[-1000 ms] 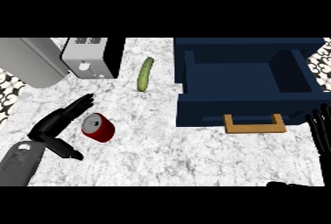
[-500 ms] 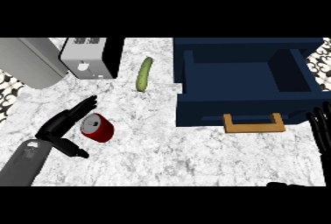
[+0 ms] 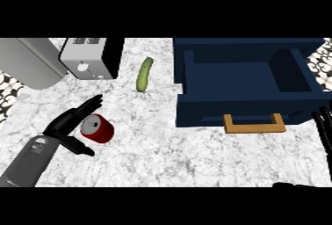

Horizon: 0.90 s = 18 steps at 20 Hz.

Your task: Pick up the can, place it into the drawer and close the drawer

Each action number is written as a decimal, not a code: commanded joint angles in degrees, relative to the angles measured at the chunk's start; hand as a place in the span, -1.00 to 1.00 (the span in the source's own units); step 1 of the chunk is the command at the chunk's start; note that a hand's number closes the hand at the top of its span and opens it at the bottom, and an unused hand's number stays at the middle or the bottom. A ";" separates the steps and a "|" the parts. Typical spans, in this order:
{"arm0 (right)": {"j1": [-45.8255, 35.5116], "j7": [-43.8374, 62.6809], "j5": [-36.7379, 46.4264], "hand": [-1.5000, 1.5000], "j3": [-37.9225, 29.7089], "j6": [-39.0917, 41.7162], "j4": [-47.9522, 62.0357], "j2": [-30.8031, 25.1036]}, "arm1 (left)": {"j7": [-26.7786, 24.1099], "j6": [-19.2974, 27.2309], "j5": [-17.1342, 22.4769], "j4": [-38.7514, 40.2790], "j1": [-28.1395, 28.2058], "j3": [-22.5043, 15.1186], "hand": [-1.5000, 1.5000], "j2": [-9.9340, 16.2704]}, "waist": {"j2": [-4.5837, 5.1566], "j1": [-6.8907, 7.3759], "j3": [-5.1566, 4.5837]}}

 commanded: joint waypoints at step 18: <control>6.84 -0.56 -0.98 -1.00 0.81 1.65 -5.77 2.04 | -6.43 -4.67 -1.13 4.58 -4.97 -2.17 -1.00 -4.61 | -0.13 -0.23 0.04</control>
